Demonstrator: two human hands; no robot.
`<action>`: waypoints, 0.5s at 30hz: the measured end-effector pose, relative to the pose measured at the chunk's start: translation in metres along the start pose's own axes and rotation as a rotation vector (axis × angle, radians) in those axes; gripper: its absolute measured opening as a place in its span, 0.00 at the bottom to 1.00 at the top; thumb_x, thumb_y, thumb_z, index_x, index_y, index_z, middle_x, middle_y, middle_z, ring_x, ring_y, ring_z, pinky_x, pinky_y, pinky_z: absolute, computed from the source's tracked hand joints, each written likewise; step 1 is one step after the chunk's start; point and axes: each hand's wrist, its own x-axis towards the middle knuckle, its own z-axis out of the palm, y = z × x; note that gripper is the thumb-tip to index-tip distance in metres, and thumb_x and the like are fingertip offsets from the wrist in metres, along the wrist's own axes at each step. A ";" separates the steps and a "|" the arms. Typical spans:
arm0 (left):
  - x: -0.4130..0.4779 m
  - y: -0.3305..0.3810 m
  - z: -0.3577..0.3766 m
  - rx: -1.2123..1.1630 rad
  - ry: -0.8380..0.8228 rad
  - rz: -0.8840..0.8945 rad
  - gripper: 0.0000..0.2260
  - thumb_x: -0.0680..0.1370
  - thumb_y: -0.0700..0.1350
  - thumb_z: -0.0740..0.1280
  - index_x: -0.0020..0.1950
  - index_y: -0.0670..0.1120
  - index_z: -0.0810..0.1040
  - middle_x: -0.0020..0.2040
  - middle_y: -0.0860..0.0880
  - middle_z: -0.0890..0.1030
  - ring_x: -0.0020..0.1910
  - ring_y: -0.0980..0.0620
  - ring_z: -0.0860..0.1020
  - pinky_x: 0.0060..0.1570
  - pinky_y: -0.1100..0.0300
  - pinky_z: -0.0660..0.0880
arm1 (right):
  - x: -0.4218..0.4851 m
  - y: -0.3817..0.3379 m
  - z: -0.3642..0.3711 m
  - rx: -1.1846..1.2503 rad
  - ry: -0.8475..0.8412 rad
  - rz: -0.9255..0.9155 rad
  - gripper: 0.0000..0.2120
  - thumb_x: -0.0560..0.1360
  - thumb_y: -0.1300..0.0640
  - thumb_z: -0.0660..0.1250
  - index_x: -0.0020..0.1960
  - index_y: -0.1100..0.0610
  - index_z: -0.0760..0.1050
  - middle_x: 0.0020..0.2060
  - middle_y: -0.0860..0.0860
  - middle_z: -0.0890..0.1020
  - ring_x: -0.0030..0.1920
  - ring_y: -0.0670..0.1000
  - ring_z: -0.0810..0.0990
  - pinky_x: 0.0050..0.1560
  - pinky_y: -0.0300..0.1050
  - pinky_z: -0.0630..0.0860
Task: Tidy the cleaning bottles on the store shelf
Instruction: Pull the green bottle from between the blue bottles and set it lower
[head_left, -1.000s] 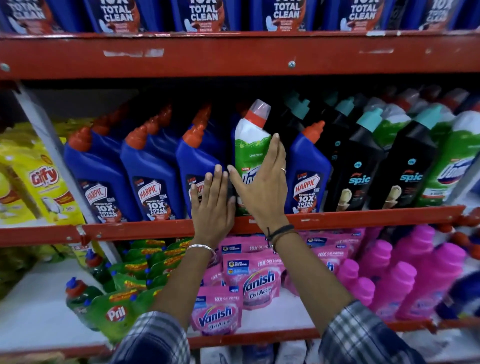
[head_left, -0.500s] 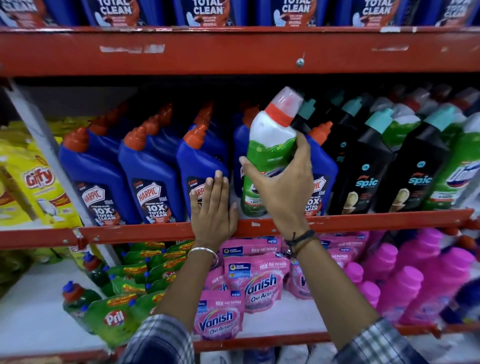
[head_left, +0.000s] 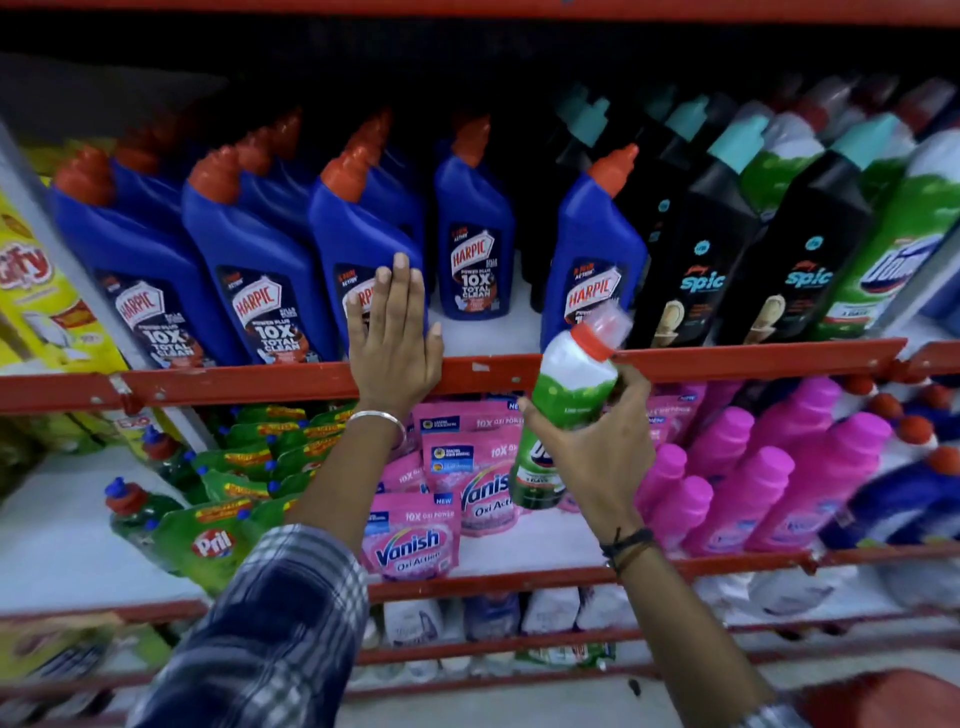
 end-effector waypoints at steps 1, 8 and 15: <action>0.001 0.000 0.001 -0.003 0.000 0.000 0.28 0.82 0.50 0.50 0.78 0.44 0.42 0.78 0.51 0.39 0.77 0.52 0.41 0.73 0.47 0.44 | -0.006 0.013 0.005 -0.016 -0.033 0.031 0.42 0.56 0.43 0.80 0.63 0.56 0.66 0.49 0.46 0.76 0.46 0.46 0.75 0.43 0.38 0.68; -0.001 0.000 0.001 -0.008 0.014 0.000 0.29 0.81 0.50 0.51 0.77 0.45 0.40 0.78 0.52 0.38 0.77 0.53 0.40 0.74 0.48 0.43 | -0.033 0.088 0.038 -0.104 -0.213 0.156 0.39 0.57 0.47 0.81 0.60 0.56 0.65 0.52 0.54 0.79 0.50 0.55 0.80 0.44 0.46 0.77; -0.001 0.001 0.002 -0.013 0.016 -0.001 0.28 0.82 0.50 0.49 0.77 0.45 0.39 0.77 0.52 0.37 0.76 0.54 0.40 0.74 0.49 0.42 | -0.041 0.121 0.055 -0.085 -0.323 0.234 0.40 0.59 0.48 0.81 0.62 0.56 0.63 0.53 0.54 0.78 0.51 0.55 0.80 0.48 0.51 0.79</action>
